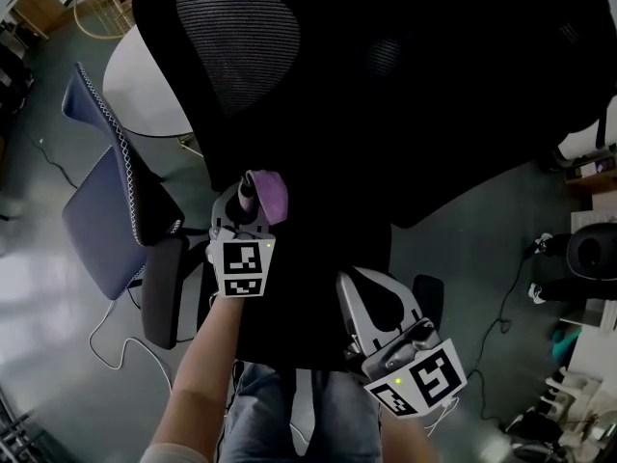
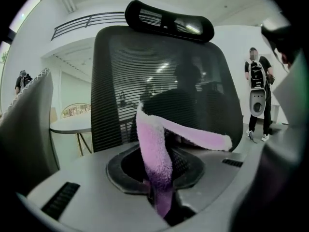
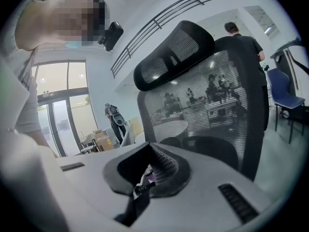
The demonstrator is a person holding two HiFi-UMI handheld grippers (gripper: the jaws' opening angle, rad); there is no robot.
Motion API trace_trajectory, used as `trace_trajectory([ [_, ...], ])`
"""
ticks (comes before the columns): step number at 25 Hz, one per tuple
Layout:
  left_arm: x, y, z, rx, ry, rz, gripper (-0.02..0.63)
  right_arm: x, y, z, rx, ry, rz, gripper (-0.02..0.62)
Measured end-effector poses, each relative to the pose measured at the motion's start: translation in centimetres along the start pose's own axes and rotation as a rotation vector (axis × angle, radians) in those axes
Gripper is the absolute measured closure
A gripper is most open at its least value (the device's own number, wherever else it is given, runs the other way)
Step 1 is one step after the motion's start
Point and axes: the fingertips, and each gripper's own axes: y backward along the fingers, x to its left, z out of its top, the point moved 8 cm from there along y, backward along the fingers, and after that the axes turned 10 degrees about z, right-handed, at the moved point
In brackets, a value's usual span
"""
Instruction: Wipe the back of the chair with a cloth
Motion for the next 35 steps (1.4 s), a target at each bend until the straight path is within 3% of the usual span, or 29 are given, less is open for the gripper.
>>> trace_trajectory([
  [11,-7.5,-0.7,0.6,0.0,0.023,-0.099,0.53,-2.1,3.0,-0.2,-0.016,-0.01,-0.053,0.588],
  [35,-22.0,-0.8,1.6,-0.011,-0.051,-0.413,0.529,-6.1,7.9,0.0,-0.064,-0.04,-0.178,0.588],
])
